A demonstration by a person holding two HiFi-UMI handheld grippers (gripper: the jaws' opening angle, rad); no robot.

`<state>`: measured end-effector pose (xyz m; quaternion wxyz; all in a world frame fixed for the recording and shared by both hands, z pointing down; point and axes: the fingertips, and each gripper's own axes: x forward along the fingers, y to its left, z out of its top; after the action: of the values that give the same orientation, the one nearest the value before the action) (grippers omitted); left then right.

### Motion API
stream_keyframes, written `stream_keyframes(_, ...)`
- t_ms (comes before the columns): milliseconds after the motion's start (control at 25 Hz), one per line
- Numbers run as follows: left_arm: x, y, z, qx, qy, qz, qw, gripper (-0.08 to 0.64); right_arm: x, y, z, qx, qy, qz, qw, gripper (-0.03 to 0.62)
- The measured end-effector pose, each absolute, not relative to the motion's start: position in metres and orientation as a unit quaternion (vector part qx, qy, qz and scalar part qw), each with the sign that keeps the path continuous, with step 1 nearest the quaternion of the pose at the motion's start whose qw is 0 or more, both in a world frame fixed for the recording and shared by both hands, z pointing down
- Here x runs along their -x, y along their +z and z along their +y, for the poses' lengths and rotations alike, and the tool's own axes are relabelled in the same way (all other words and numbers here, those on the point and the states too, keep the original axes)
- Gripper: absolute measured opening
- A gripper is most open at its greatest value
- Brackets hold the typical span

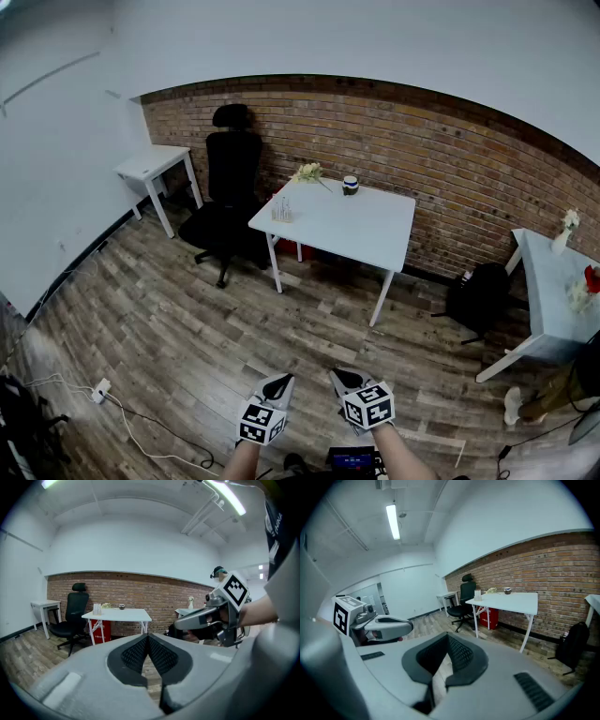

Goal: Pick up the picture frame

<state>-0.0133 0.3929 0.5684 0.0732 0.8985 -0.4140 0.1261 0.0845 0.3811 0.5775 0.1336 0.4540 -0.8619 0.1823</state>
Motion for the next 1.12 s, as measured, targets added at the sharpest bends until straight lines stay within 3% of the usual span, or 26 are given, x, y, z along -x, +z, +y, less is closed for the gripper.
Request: stream_keyframes(1120,0.002,0.574,0.389,-0.896,0.136,-0.411,0.097,0.012,-0.081,0.58,0.383,-0.412,0.197,-0.879,0.135,0.009)
